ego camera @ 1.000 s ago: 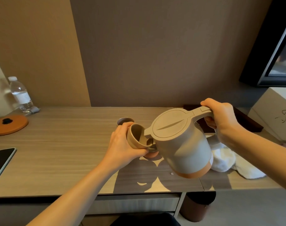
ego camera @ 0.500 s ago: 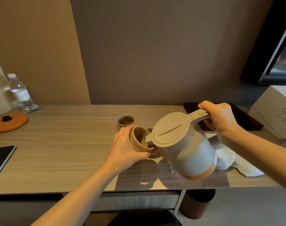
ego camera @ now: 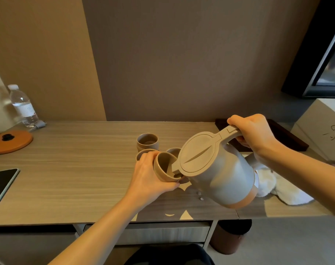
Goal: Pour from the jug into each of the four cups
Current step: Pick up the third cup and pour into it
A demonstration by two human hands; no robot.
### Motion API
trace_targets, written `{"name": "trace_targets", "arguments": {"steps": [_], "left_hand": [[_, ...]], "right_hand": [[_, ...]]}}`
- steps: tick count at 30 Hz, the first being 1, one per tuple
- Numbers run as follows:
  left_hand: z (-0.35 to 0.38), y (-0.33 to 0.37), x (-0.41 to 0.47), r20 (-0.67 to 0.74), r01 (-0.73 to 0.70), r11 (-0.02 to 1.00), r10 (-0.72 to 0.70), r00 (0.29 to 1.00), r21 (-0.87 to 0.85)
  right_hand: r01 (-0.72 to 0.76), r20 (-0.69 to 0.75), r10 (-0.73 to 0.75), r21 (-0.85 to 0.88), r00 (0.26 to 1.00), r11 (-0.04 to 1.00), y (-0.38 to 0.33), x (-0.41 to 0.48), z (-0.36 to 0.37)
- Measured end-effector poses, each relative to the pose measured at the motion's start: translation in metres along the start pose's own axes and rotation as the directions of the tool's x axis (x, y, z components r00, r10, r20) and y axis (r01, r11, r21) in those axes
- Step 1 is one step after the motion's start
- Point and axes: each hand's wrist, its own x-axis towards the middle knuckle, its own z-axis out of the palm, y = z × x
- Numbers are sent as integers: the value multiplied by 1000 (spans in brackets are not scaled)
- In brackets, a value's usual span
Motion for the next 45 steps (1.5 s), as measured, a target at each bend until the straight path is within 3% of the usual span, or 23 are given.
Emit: {"name": "trace_targets", "arguments": {"steps": [17,45], "left_hand": [[20,1,-22,-72,77,989,-86,994,-127],[21,-4,-23,-61,102,990,-108,992,-98]], "right_hand": [[48,19,-46,-105,999,993,-1,2,2],[33,43,-26,-156,999,987,-4,2,9]]}}
